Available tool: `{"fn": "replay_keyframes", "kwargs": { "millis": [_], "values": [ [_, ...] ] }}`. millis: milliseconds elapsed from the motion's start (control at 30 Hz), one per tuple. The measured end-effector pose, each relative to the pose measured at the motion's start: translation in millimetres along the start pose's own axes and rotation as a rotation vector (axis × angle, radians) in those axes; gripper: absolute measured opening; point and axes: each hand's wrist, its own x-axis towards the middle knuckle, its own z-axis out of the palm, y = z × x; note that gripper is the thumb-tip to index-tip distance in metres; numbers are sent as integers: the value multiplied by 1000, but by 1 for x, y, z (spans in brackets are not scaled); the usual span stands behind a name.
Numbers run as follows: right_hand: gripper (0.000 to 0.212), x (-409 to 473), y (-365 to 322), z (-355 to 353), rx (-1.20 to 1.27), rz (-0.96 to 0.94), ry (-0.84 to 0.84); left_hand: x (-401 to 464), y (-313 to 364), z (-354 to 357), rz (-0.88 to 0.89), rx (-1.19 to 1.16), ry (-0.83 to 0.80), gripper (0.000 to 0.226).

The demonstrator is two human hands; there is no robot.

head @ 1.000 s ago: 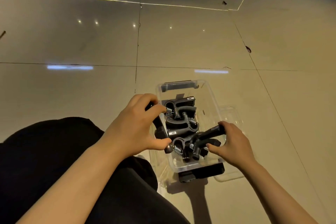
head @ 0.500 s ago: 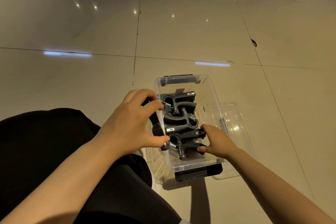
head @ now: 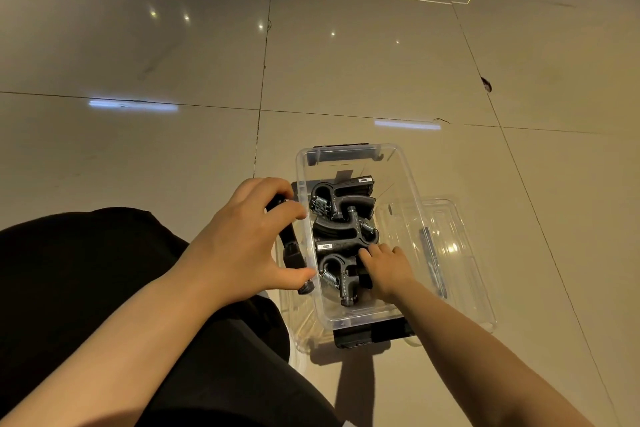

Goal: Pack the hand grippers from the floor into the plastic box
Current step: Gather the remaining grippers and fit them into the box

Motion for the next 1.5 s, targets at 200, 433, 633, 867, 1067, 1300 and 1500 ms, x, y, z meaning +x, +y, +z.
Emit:
{"fn": "replay_keyframes", "kwargs": {
  "millis": [200,433,633,867,1067,1300,1500],
  "values": [
    [65,-2,12,-3,-20,-46,32,0,-3,-2,8,17,11,62],
    [76,-2,23,3,-8,-73,34,2,-8,0,10,12,7,61],
    [78,1,22,-4,-16,-99,-2,2,-7,0,16,0,20,61],
    [82,-3,15,-16,59,-21,-71,5,-2,-3,28,-17,80,61],
    [44,-69,-18,-106,1501,65,219,10,2,-12,-37,-102,250,59],
    [32,-114,-61,-148,1387,-98,714,7,5,-19,-265,-362,301,64],
    [29,-114,-68,-160,1068,95,990,0,17,-16,-451,-641,402,66]
  ]
}}
